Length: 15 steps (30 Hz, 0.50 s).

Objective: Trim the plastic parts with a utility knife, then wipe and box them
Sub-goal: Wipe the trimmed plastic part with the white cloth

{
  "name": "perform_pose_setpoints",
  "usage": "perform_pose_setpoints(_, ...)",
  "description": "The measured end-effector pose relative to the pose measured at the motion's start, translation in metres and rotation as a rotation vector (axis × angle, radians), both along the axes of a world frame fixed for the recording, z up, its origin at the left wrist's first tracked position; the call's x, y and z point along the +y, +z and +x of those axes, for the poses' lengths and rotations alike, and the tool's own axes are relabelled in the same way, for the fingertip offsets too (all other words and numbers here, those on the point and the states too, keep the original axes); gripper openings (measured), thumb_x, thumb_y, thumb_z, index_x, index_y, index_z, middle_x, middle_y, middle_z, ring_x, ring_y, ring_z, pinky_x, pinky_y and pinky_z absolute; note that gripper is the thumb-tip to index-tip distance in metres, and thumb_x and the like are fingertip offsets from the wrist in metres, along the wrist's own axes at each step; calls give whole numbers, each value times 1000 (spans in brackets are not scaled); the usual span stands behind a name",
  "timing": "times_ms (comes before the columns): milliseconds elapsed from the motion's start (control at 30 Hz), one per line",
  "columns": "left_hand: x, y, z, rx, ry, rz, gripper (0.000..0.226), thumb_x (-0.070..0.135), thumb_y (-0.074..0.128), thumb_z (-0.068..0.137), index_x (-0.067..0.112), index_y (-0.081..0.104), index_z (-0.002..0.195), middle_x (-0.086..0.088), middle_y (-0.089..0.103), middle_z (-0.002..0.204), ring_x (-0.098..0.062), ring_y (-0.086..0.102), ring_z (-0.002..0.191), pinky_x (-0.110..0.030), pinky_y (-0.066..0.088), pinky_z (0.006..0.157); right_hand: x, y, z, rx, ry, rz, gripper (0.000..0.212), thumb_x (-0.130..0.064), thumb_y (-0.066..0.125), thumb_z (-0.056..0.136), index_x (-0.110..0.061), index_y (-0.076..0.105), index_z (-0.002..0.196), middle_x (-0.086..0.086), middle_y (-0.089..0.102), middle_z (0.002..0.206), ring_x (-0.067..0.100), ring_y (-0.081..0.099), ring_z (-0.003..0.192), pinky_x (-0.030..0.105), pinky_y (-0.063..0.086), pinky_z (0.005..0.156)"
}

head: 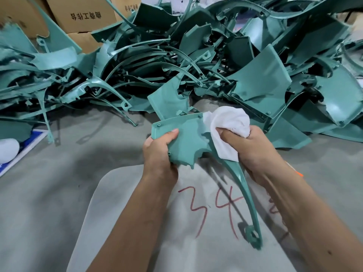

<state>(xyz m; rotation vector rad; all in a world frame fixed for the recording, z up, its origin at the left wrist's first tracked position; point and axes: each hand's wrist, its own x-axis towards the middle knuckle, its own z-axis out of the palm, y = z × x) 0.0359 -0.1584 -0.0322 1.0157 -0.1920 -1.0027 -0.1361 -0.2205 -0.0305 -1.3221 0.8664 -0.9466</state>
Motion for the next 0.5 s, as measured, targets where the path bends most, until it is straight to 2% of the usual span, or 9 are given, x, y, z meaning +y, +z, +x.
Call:
perform_pose_setpoints(100, -2, 1, 12, 38, 150, -37, 33, -4, 68, 86, 0, 65, 119, -17, 78, 103, -34, 76, 87, -43, 65, 68, 3, 1, 0, 33, 85, -181, 21, -14, 74, 95, -19, 80, 76, -7, 72, 74, 5, 64, 65, 18, 50, 58)
perform_pose_setpoints(200, -2, 2, 31, 127, 273, -60, 40, -2, 66, 89, 3, 63, 128, -17, 74, 118, -35, 73, 104, -53, 59, 92, 6, -1, -1, 85, 139, -315, 20, -11, 75, 95, -17, 75, 76, -14, 67, 70, -1, 57, 61, 13, 47, 59)
perform_pose_setpoints(267, 0, 4, 47, 230, 335, -97, 37, -2, 61, 92, 0, 62, 129, -17, 74, 119, -34, 73, 107, -50, 57, 97, 7, -1, -3, 92, 143, -333, 24, -8, 74, 95, -19, 72, 74, -15, 64, 65, -2, 54, 56, 13, 45, 55)
perform_pose_setpoints(333, 4, 5, 58, 298, 365, -138, 35, -2, 58, 95, -2, 59, 130, -14, 74, 112, -28, 75, 92, -37, 63, 82, 7, -2, -5, 87, 159, -332, 25, -6, 73, 95, -18, 72, 74, -14, 65, 65, -1, 55, 56, 13, 44, 55)
perform_pose_setpoints(400, 7, 4, 63, 317, 385, -155, 35, -3, 57, 96, -3, 58, 131, -12, 73, 104, -22, 73, 78, -26, 61, 60, 7, -3, -6, 103, 192, -330, 12, -6, 74, 94, -10, 74, 83, -9, 69, 73, 3, 58, 64, 17, 47, 60)
perform_pose_setpoints(500, 10, 4, 63, 342, 436, -177, 35, -4, 57, 96, -3, 60, 130, -12, 73, 105, -22, 74, 76, -24, 58, 54, 5, -6, -6, 117, 212, -329, 4, -5, 76, 93, -2, 74, 93, -1, 68, 80, 9, 58, 72, 24, 49, 67)
